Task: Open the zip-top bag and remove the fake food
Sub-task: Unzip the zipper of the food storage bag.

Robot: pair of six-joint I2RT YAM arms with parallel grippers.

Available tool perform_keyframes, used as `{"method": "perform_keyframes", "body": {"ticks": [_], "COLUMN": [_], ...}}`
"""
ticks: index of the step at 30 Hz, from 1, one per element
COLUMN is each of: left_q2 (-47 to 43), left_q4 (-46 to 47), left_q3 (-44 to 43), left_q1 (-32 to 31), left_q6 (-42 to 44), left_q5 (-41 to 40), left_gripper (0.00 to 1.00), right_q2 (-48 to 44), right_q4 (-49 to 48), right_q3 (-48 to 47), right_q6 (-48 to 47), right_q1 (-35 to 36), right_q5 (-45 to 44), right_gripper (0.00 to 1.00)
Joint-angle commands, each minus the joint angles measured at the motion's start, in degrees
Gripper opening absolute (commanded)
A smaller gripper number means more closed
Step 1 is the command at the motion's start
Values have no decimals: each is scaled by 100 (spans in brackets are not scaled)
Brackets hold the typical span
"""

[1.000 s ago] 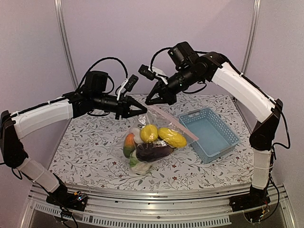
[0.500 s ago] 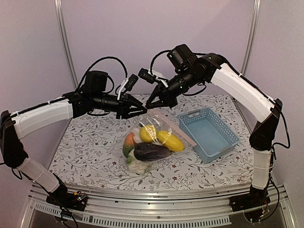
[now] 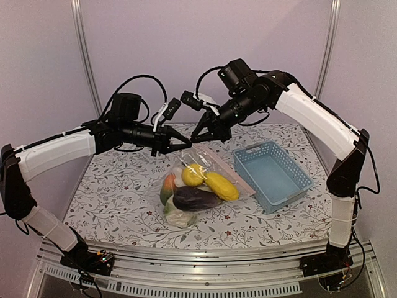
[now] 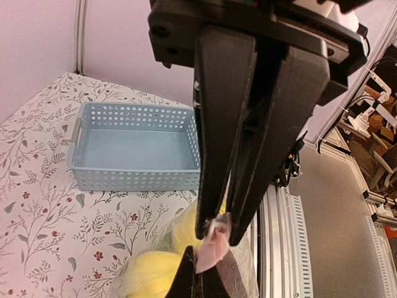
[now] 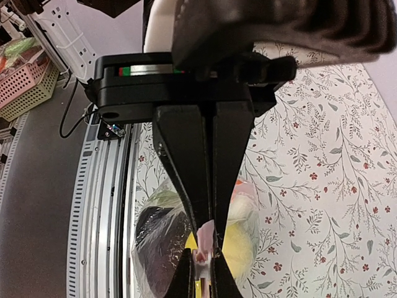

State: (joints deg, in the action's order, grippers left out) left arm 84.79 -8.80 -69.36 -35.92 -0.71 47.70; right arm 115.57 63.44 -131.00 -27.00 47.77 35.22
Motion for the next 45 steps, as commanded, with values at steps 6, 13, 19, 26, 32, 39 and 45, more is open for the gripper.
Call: {"method": "perform_keyframes", "body": {"ticks": [6,13,19,26,32,39,45], "left_q2": [-261,-322,-383,-339,-341,-306,-264], "left_q4": [345,372,337,255,227,134,124], "left_q3": [67,55,41,20,19,11,3], "left_q1": [241,473,662,727,795,815,841], "left_q6": [-153,-192,-187,-167,-126,-36,-30], "left_q5": [110,170,174,139,115,46,28], "left_gripper": [0,0,0,0,0,0,0], "right_q2": [-430,-641,-932,-1421,-1813,-2133,-2319], "right_q4": [348,445,449,444,447,522,692], "right_q3": [766,1110,1685,2508,3184,3830,4192], "right_q6": [-282,-303,-431,-557,-676,-821,-874], "right_q1": [27,-170,-352,-512,-660,-811,-868], "right_q5": [-712,-709,-871,-1166,-1332,-1475,-1530], "right_gripper": [0,0,0,0,0,0,0]}}
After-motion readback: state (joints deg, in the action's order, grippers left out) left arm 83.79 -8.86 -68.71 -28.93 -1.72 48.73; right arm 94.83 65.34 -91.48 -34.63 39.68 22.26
